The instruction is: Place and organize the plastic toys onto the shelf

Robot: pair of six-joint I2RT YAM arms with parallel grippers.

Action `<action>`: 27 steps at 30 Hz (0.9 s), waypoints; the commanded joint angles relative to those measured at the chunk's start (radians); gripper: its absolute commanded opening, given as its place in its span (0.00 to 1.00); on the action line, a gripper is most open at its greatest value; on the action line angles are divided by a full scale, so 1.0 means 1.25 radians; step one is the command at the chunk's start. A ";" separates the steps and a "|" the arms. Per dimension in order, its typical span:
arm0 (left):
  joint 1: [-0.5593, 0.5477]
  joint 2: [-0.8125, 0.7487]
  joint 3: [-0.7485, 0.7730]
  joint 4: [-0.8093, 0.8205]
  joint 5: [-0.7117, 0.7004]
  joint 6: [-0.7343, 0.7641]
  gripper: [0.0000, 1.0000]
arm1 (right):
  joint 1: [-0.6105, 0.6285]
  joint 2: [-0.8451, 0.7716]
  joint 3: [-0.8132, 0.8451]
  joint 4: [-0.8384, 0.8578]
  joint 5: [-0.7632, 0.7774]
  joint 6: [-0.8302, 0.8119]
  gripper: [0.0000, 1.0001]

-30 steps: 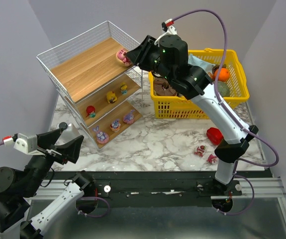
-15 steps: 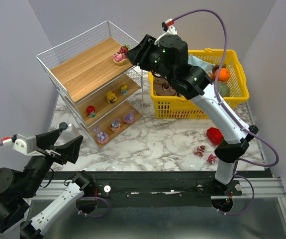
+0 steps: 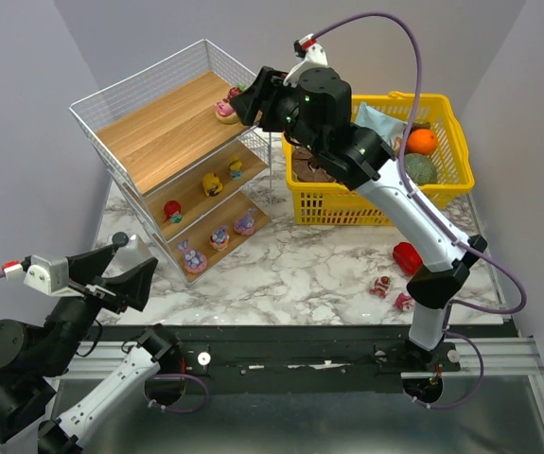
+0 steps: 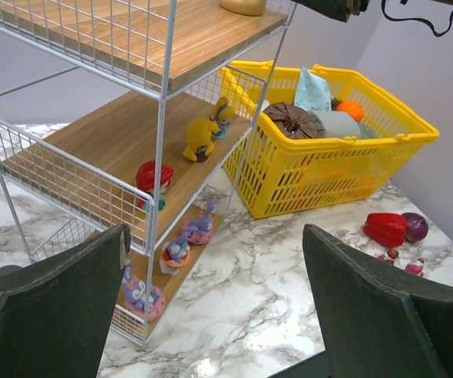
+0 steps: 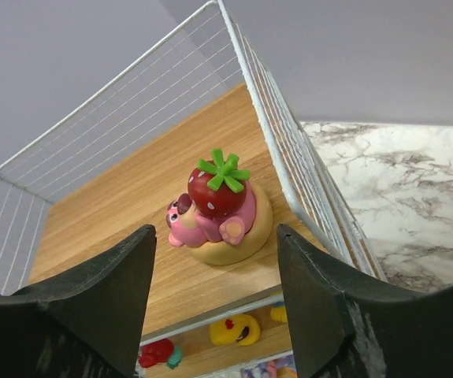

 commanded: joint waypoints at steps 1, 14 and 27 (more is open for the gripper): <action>-0.002 -0.011 0.006 -0.012 -0.018 0.009 0.99 | 0.014 0.024 -0.013 0.043 0.038 -0.088 0.72; -0.004 -0.016 0.005 -0.018 -0.026 0.015 0.99 | 0.030 0.044 -0.096 0.221 0.074 -0.154 0.72; -0.004 -0.018 0.011 -0.020 -0.032 0.024 0.99 | 0.030 0.046 -0.147 0.320 0.082 -0.182 0.80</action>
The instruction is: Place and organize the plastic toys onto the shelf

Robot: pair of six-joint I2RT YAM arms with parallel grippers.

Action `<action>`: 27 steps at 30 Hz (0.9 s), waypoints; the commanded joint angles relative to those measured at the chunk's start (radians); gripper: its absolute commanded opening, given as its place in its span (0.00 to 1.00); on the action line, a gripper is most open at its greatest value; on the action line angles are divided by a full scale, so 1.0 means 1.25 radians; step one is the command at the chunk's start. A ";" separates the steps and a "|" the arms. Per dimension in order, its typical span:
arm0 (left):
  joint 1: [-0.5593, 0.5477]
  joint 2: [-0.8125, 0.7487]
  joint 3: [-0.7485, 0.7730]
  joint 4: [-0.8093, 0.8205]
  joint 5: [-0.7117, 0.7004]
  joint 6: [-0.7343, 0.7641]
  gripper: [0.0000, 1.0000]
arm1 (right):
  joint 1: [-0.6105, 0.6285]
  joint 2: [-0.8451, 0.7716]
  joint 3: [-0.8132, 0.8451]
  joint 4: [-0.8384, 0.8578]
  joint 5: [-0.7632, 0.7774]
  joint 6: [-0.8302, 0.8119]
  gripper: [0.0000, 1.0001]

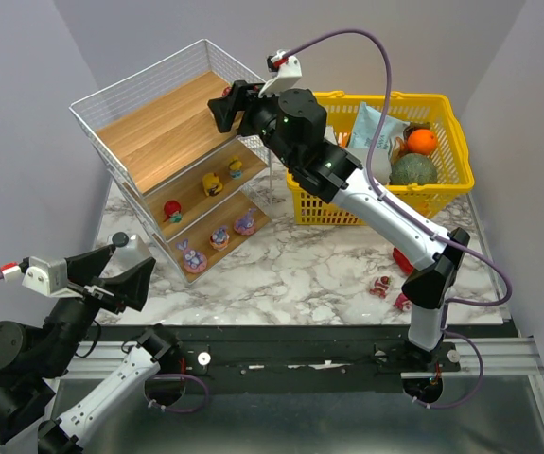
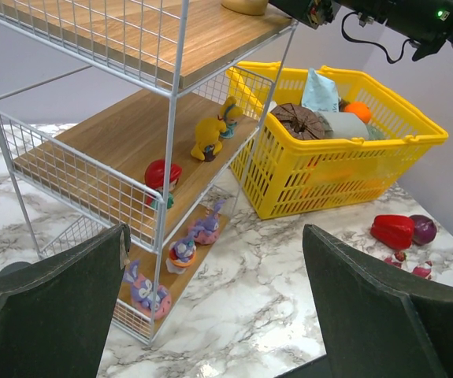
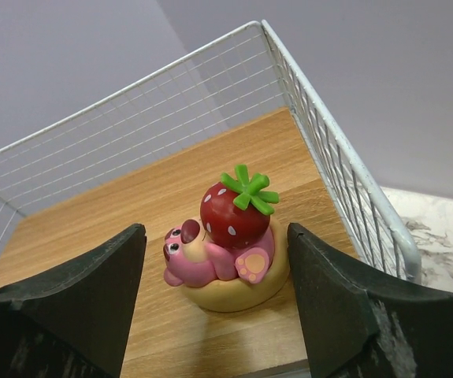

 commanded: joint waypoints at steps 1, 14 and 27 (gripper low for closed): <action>-0.004 -0.013 0.011 -0.015 -0.017 0.015 0.99 | -0.001 0.025 0.008 0.013 0.042 -0.027 0.80; -0.004 -0.014 0.008 -0.016 -0.018 0.019 0.99 | -0.002 0.015 -0.012 0.029 0.035 -0.045 0.50; -0.006 -0.016 0.008 -0.019 -0.018 0.017 0.99 | -0.002 -0.071 -0.109 0.037 -0.024 -0.066 0.40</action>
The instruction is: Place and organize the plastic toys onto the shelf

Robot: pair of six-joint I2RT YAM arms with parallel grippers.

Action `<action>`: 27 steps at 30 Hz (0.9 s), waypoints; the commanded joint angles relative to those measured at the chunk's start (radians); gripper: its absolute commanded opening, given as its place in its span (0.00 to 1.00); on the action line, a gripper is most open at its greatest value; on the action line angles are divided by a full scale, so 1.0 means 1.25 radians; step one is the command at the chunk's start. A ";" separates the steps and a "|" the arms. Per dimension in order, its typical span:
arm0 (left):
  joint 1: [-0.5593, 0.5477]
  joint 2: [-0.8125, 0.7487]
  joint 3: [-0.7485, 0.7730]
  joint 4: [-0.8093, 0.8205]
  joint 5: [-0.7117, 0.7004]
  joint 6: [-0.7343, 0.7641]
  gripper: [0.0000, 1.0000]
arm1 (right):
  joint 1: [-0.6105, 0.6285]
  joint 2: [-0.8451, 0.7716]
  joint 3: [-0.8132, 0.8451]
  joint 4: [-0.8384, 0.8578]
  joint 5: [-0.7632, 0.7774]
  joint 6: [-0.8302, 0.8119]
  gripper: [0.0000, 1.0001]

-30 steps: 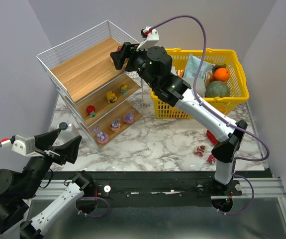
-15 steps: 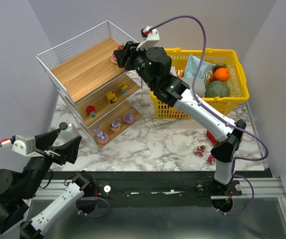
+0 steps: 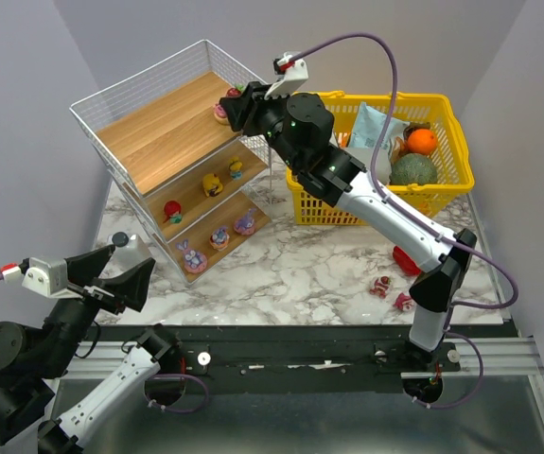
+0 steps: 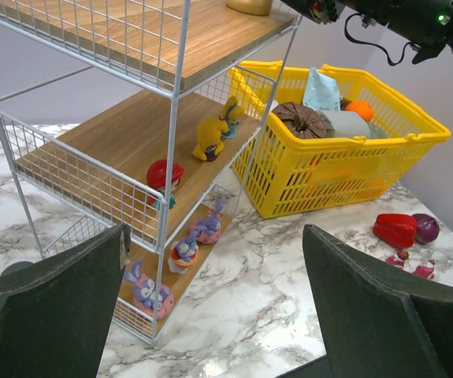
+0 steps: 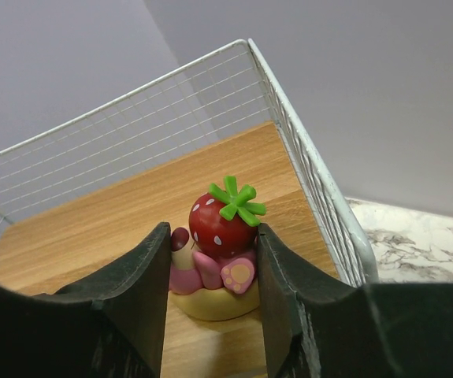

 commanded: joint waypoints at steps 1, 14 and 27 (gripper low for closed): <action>-0.003 -0.013 0.008 -0.014 -0.018 0.011 0.99 | -0.002 -0.051 -0.042 -0.037 -0.029 -0.032 0.40; -0.004 -0.011 0.007 -0.015 -0.016 0.002 0.99 | -0.002 -0.022 -0.004 -0.066 -0.068 -0.026 0.45; -0.004 -0.011 0.022 -0.027 -0.025 0.007 0.99 | -0.001 -0.070 -0.046 -0.047 -0.053 0.032 0.78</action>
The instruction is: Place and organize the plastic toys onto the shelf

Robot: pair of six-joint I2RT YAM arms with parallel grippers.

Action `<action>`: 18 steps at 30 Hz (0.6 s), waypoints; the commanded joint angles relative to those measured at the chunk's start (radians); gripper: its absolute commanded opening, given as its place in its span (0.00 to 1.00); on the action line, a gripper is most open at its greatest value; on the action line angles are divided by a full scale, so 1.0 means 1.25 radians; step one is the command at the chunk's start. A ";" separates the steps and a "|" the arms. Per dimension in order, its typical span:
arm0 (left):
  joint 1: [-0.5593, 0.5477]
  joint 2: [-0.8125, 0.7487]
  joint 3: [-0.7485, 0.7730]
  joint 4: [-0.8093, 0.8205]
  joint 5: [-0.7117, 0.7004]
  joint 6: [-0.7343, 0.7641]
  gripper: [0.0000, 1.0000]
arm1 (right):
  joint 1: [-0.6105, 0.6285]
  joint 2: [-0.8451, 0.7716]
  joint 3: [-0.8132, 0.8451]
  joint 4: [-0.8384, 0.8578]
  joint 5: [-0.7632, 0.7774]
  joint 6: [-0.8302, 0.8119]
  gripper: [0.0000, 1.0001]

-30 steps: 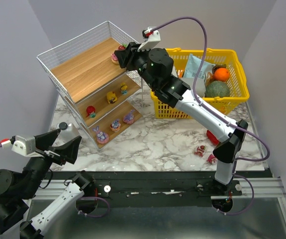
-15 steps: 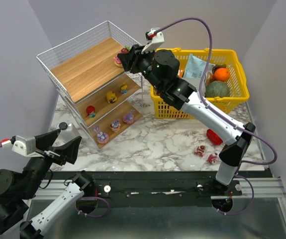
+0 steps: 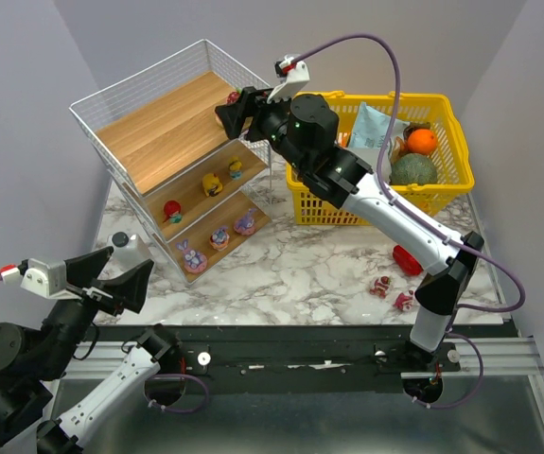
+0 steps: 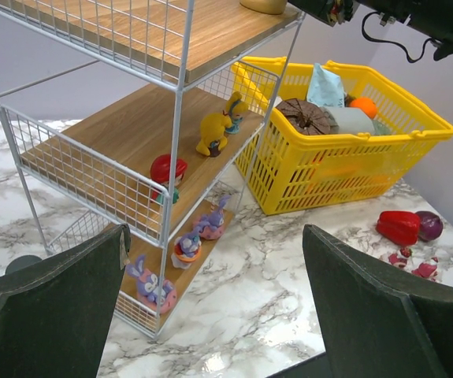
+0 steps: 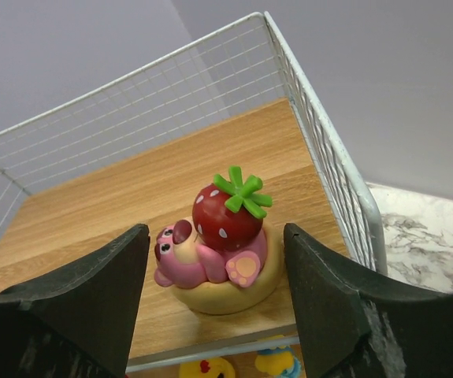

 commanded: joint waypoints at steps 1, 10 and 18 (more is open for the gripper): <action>-0.004 -0.011 0.012 -0.009 -0.021 0.006 0.99 | 0.000 -0.036 -0.019 -0.008 0.002 0.012 0.79; -0.004 -0.007 0.016 -0.003 -0.017 0.001 0.99 | 0.000 -0.138 -0.085 -0.004 -0.034 0.014 0.87; -0.004 0.000 0.029 -0.005 -0.004 0.005 0.99 | 0.002 -0.271 -0.218 -0.021 -0.088 0.036 0.90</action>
